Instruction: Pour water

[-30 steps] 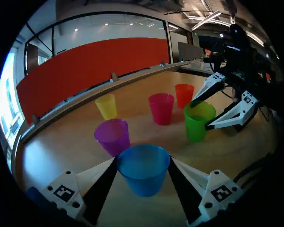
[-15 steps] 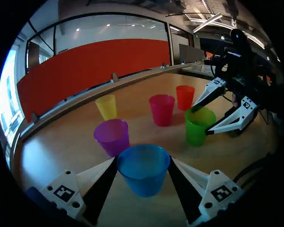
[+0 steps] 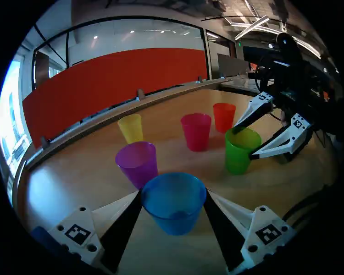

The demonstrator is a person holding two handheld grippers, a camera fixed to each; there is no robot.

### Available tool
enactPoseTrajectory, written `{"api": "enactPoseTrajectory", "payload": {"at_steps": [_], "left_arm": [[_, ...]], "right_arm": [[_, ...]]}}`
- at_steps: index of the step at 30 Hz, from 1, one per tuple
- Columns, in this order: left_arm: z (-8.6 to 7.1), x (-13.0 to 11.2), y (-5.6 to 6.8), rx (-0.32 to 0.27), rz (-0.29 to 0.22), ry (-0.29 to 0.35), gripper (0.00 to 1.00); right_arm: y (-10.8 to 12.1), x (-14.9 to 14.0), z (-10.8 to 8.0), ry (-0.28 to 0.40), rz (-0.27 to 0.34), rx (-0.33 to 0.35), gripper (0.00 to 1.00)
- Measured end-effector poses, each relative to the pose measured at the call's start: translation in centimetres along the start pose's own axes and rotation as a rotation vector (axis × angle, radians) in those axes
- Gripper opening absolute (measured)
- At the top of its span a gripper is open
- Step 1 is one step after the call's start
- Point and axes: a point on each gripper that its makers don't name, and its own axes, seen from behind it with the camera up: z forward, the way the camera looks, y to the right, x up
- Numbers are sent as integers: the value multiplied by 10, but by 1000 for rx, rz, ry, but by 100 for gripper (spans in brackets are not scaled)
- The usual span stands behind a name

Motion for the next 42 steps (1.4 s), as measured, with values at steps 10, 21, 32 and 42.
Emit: {"api": "enactPoseTrajectory", "payload": {"at_steps": [10,21,32,42], "left_arm": [[-7,-6,-1,9,-15,-5,90],[-9,-12,-3,22,18,-39,91],[-7,-29,0,-1,36,-117,90],[-9,-37,-1,7,72,-166,90]], "right_arm": [[4,-2,-3,-2,7,-22,96],[5,-11,-4,-33,9,-35,97],[8,-25,-2,-74,26,-45,98],[7,-28,-4,-94,31,-45,99]]}}
